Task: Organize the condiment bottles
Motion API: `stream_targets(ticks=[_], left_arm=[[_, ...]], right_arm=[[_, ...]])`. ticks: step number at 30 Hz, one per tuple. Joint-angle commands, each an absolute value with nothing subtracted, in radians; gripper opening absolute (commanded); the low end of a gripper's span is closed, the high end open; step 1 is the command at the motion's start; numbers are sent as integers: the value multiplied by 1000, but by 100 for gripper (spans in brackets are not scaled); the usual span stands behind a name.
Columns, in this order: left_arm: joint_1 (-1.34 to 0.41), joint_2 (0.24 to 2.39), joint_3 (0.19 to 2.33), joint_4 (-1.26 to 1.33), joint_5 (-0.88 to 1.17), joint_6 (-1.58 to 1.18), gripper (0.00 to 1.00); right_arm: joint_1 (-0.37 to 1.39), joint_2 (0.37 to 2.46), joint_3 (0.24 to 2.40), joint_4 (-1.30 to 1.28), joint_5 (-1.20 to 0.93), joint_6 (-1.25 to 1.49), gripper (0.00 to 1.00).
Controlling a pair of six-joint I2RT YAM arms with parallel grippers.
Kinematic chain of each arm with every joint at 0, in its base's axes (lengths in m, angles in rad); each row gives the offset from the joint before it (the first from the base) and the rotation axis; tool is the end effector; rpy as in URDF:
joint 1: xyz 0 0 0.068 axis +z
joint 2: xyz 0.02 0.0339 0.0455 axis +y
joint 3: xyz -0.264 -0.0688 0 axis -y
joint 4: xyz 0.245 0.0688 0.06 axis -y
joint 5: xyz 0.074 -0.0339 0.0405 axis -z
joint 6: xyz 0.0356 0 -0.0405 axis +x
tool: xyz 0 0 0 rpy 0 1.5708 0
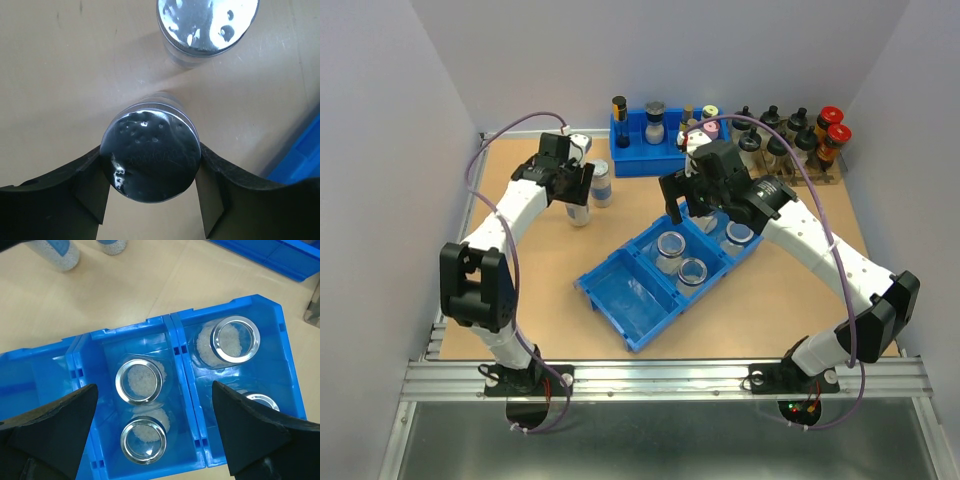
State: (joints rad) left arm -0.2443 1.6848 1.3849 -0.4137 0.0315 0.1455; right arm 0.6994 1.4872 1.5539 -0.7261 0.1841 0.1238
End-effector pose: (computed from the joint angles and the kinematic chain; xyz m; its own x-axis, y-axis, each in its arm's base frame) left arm 0.3730 -0.0941 0.2890 -0.5900 0.2964 -0.7510 0.3541 0.9309 0.0892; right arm 0.2526 0.2040 0.3860 -0.5297 -0.2870 -0.7982 -0.4603 0.8877 -0.0137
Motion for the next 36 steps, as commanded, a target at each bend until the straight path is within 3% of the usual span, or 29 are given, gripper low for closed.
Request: stream_targets(ticks=[1, 8, 17, 29, 36], left_arm=[[-252, 1523, 1407, -419, 23, 106, 0], [-285, 1281, 1352, -498, 175, 5, 0], [-598, 1125, 1266, -612, 129, -190, 0], [-857, 1170, 1287, -699, -47, -320, 0], [-1034, 1206, 1157, -624, -136, -428, 0]], right_arm=[[693, 1471, 1537, -704, 184, 121, 100], [693, 1496, 1557, -703, 290, 181, 100], [681, 1520, 1588, -703, 429, 262, 100], [673, 1480, 1548, -703, 479, 313, 100], [670, 1459, 1522, -703, 485, 322, 100]])
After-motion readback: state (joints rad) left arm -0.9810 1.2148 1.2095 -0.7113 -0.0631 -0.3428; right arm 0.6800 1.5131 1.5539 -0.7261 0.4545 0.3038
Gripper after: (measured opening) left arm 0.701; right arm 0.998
